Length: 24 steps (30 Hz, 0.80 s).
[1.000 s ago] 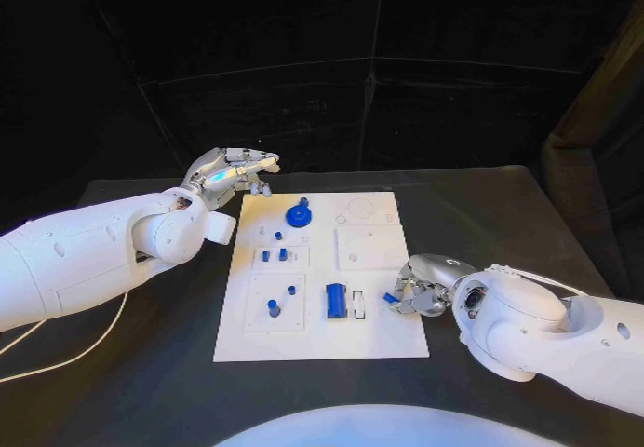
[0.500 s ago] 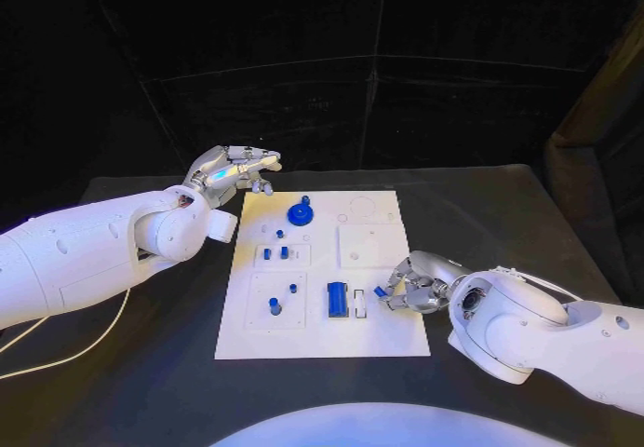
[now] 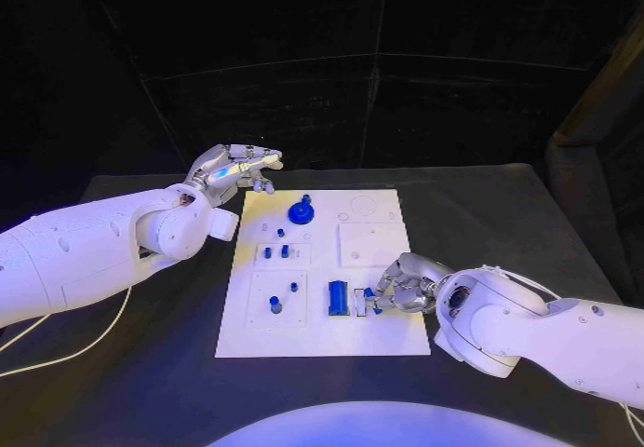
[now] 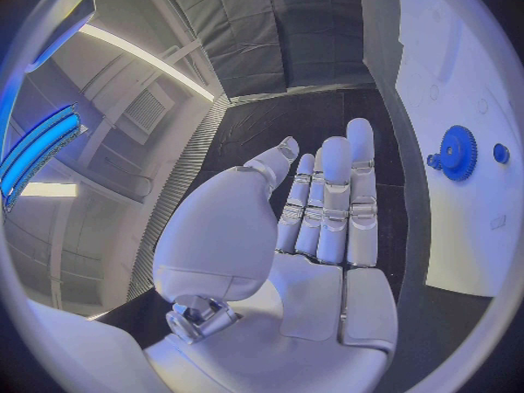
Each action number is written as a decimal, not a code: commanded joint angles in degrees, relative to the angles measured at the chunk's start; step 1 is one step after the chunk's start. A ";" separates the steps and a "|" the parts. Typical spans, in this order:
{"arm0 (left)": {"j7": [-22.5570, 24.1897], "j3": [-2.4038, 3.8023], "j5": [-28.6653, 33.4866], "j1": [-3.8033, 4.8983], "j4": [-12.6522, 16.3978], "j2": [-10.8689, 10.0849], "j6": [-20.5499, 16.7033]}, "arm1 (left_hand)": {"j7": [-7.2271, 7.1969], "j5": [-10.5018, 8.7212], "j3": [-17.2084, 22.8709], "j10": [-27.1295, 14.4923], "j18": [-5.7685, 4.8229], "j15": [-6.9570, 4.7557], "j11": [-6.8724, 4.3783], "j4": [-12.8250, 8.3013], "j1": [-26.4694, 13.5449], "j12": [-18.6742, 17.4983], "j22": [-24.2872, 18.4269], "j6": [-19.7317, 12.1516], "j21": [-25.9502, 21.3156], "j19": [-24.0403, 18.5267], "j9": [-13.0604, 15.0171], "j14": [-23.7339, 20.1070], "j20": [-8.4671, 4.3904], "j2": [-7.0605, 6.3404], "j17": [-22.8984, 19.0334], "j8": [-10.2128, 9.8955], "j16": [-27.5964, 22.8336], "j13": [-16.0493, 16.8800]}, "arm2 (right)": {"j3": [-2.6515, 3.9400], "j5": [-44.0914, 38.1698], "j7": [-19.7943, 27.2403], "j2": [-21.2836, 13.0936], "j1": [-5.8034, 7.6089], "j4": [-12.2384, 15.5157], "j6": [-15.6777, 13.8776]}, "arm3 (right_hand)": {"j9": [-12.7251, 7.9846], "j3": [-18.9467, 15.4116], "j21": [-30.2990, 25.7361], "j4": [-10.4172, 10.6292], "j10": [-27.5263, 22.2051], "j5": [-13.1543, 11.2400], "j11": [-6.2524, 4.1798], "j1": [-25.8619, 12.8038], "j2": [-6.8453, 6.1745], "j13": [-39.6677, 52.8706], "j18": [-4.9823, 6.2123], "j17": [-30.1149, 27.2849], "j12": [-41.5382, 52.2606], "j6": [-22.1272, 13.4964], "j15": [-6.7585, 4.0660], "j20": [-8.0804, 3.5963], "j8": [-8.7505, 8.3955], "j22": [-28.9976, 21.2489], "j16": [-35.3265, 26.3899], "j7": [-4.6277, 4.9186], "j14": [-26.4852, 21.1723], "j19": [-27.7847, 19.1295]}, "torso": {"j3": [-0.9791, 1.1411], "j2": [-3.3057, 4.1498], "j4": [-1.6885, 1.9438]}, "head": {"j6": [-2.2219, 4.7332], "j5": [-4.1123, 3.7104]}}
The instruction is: Assemble the parts on the task board
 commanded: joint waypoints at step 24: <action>0.10 0.04 0.14 0.09 0.08 0.08 0.71 | 0.03 0.03 -0.38 -0.29 0.33 0.07 -0.11 0.11 0.01 0.18 -0.07 -0.27 -0.21 0.08 -0.09 -0.25 0.19 0.55 -0.06 0.35 -0.21 -0.10 | 0.02 0.34 -0.78 3.06 0.13 -2.15 1.09 | 0.14 -0.22 0.29 1.82 0.61 -1.68 -0.11 -2.11 -0.41 0.05 -0.87 4.65 -0.04 1.90 -0.65 -0.60 -0.45 0.68 0.11 -0.39 4.03 0.56 | 0.03 -0.03 -0.04 | 0.04 0.06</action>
